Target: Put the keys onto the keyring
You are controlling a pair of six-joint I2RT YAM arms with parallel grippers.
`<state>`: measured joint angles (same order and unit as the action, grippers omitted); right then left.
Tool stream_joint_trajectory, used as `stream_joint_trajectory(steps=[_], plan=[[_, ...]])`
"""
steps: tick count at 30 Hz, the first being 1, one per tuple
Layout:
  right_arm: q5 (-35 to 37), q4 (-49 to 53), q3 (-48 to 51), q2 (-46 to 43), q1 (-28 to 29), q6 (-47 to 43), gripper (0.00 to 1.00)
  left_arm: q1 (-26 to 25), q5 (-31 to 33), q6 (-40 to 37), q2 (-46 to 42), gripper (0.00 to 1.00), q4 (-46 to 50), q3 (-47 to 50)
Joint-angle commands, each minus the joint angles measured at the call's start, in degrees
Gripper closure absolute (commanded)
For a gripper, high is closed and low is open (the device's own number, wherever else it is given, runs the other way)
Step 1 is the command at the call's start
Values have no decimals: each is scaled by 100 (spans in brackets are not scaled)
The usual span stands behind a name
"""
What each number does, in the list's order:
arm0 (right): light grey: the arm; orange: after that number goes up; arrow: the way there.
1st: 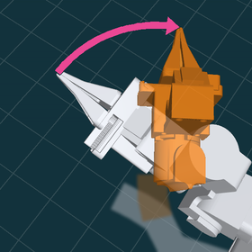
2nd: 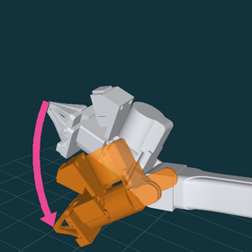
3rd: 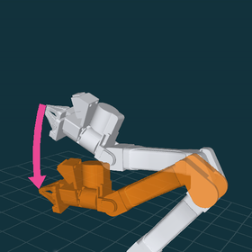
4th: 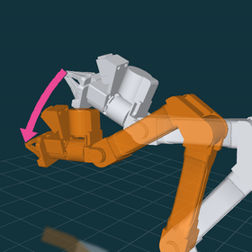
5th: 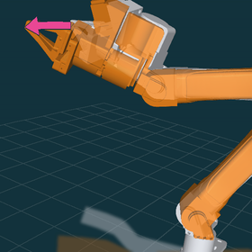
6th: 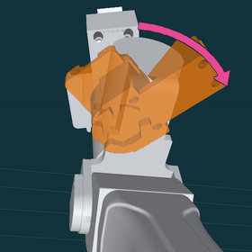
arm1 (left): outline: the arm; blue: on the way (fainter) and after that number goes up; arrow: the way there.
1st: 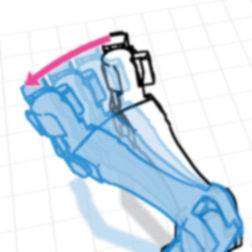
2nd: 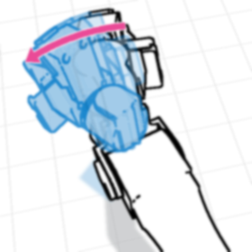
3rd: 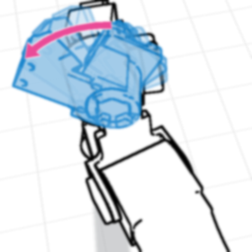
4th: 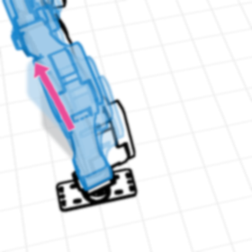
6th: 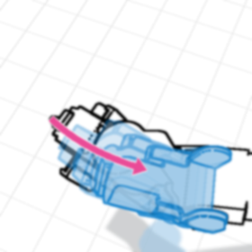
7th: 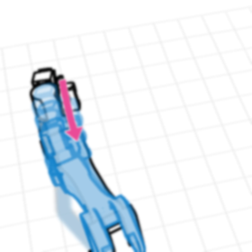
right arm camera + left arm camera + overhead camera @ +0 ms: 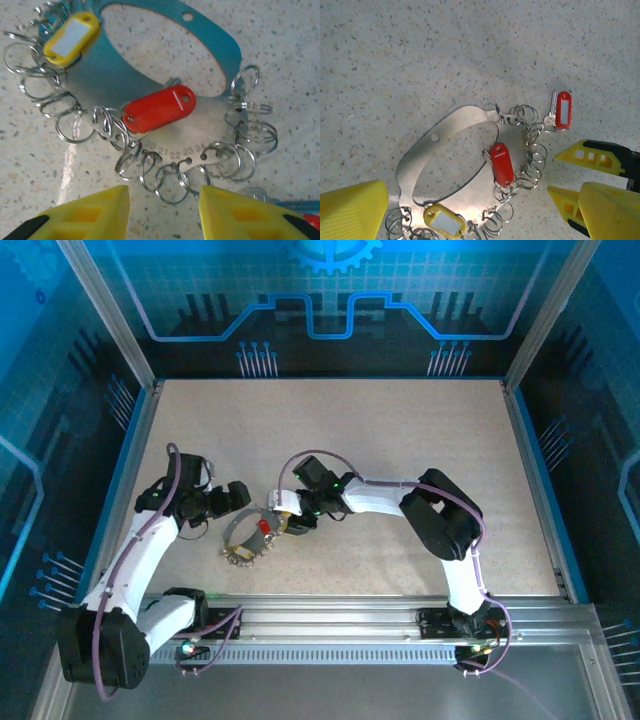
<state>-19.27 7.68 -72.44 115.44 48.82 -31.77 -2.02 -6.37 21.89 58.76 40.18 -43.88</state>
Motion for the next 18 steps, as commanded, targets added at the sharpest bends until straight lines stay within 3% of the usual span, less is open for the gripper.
stream_joint_trajectory(steps=[1,9,18], plan=[[221,154,32,133,48,-170,58,48,411,-271,-299,1,-190,148],[469,-185,74,352,412,-154,63,44,481,-299,-914,1,-502,480],[-98,-629,760,-225,857,256,63,44,426,-335,-923,1,-442,472]])
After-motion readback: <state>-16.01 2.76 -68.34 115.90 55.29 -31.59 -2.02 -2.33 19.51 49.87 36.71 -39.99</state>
